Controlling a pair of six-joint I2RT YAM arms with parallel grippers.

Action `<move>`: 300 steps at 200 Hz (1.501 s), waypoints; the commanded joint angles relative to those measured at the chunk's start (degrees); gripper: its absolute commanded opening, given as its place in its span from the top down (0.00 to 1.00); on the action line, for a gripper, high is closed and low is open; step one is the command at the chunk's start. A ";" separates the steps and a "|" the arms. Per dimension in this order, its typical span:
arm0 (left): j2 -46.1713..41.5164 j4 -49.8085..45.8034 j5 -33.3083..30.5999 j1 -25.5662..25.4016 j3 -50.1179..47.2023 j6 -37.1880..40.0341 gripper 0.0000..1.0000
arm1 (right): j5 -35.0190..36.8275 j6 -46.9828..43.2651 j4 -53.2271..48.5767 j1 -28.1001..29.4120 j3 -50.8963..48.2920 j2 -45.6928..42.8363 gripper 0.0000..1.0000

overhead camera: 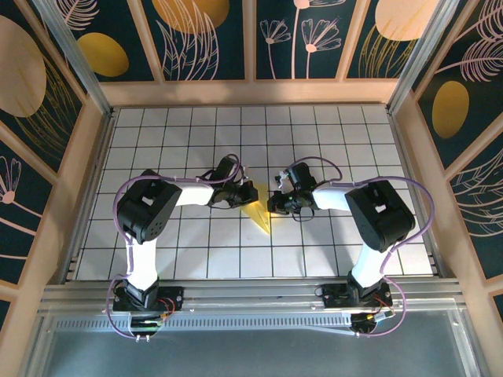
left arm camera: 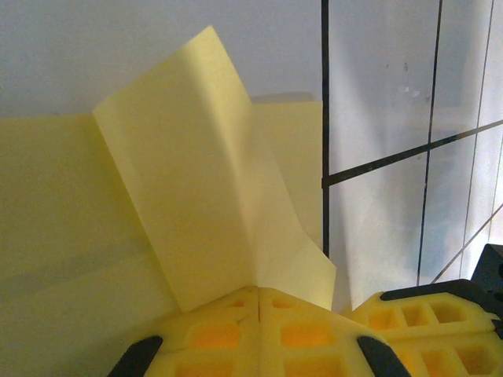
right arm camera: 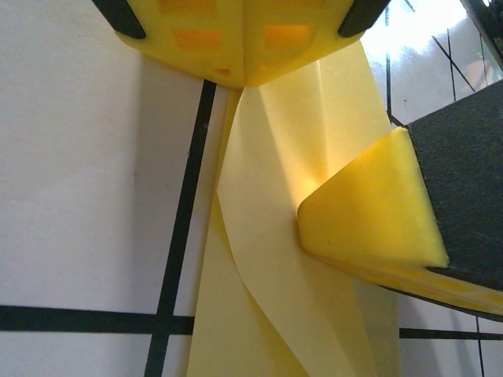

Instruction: Fold a paper plane with a square sheet of paper (fold left side to right side)

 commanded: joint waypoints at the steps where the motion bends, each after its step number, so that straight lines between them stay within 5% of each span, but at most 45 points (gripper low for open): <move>1: 1.30 -3.88 -3.89 -0.04 -2.45 -0.26 1.00 | 0.47 0.57 -2.60 0.14 0.61 -0.24 0.96; 61: 1.29 -3.61 -4.27 -0.06 -4.18 -0.15 1.00 | -1.53 2.25 -1.78 -1.31 1.23 -6.77 0.70; 94: 1.12 -3.61 -4.35 -0.06 -4.19 -0.13 1.00 | -0.41 0.74 -6.16 -2.59 0.94 -9.28 0.67; 141: 0.79 -3.88 -4.63 -0.06 -4.23 -0.13 1.00 | -7.48 1.84 -7.42 -0.82 -1.42 -12.58 1.00; 214: 0.74 -4.40 -4.98 -0.06 -4.07 0.12 1.00 | -8.57 6.27 -2.22 7.06 -5.60 -9.09 1.00; 300: 0.54 -4.76 -5.23 -0.06 -4.18 0.19 1.00 | -6.48 6.95 0.47 7.27 -8.31 -7.43 1.00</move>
